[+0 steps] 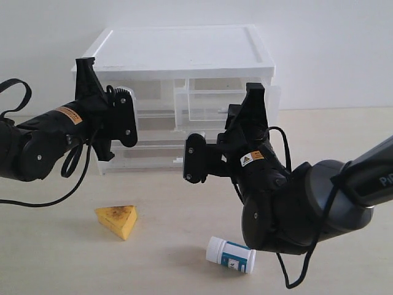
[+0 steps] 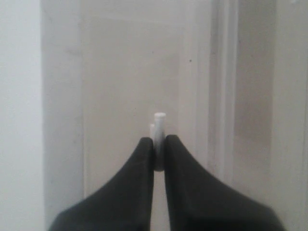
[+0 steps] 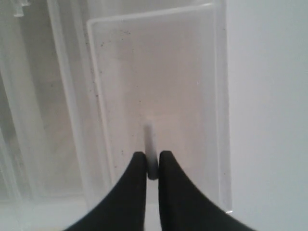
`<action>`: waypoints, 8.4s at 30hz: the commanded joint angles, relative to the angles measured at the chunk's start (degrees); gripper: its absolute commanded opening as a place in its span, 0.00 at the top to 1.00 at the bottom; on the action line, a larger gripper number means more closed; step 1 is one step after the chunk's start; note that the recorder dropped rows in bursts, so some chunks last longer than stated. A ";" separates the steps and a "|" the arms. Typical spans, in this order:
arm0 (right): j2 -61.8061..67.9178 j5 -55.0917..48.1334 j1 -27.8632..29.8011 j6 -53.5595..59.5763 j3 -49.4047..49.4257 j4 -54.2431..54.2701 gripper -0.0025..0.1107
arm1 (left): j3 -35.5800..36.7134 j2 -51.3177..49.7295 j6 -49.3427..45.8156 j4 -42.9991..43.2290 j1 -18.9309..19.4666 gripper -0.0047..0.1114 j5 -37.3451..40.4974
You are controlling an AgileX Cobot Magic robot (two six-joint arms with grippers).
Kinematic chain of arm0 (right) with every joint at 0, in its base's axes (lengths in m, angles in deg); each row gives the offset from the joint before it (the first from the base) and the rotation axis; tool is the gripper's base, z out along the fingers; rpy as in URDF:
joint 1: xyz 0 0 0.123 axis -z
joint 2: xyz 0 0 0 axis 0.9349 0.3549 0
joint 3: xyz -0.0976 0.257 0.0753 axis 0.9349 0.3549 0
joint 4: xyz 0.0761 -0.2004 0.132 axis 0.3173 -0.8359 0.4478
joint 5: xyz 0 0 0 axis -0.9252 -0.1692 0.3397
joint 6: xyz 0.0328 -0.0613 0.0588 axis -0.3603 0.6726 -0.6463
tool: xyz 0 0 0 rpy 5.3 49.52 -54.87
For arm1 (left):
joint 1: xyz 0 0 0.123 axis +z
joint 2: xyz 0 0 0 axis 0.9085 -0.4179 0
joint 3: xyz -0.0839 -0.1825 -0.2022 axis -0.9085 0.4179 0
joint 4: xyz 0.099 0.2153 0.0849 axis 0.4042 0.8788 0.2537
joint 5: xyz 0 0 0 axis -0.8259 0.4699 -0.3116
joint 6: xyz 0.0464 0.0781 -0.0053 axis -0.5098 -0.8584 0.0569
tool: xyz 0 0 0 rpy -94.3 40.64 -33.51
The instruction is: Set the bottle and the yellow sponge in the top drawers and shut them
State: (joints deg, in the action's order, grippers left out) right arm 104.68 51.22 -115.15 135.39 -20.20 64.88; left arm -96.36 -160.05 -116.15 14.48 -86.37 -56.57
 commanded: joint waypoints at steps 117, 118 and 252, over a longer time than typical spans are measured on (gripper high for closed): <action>-15.37 -9.67 -13.39 -21.11 8.63 30.95 0.64 | -1.98 -0.29 3.23 -0.75 1.01 0.93 -7.27; -15.76 -11.65 -13.39 -21.41 8.63 32.10 0.64 | -1.98 -0.29 3.23 -0.86 1.01 0.93 -7.27; -29.64 -18.63 -12.28 17.53 -3.39 36.67 0.98 | -1.98 -0.29 4.57 -0.86 1.01 0.93 -8.70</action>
State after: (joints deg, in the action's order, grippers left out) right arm 75.57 33.75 -129.25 152.57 -23.16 104.63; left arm -96.36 -160.05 -112.67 15.81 -86.14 -56.57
